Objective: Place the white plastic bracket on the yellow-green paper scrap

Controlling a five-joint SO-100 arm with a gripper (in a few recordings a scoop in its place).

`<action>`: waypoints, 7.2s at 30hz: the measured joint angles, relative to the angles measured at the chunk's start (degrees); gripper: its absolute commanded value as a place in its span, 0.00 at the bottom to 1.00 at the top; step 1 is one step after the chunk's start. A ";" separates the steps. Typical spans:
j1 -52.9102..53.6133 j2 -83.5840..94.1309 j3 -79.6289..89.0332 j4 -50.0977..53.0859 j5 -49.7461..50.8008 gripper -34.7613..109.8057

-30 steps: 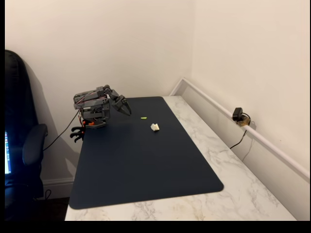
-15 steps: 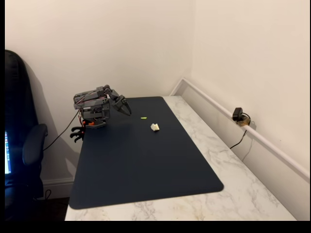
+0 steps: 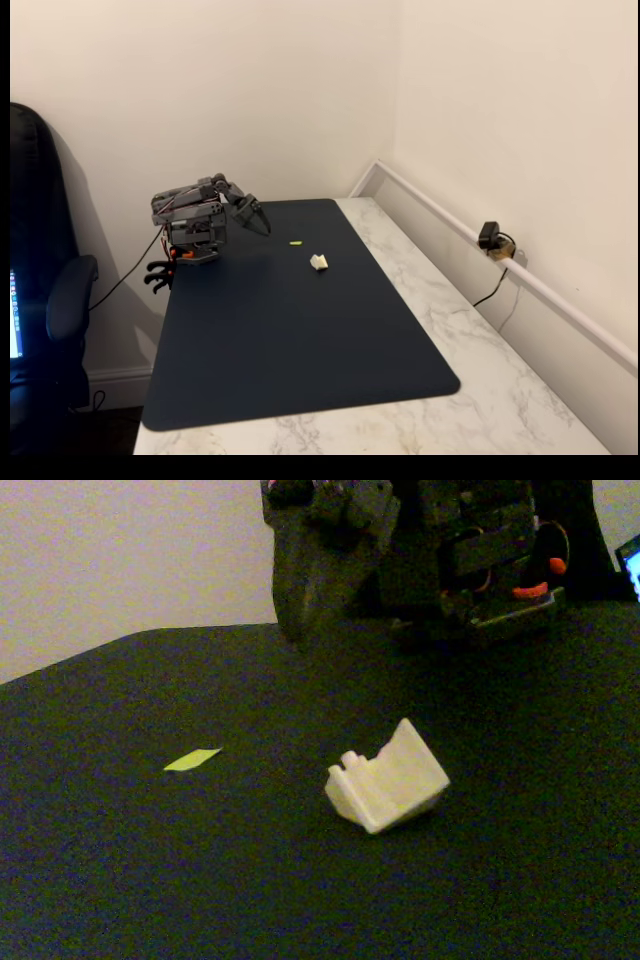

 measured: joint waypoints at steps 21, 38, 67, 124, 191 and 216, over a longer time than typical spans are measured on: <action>-6.50 -52.29 -52.38 13.80 2.11 0.24; -15.82 -82.79 -80.86 29.18 11.07 0.28; -23.82 -121.46 -113.47 33.13 18.72 0.43; -25.49 -150.82 -133.33 32.08 20.83 0.24; 5.71 -116.89 -81.04 10.28 23.73 0.41; -0.26 -91.67 -77.17 20.65 24.43 0.24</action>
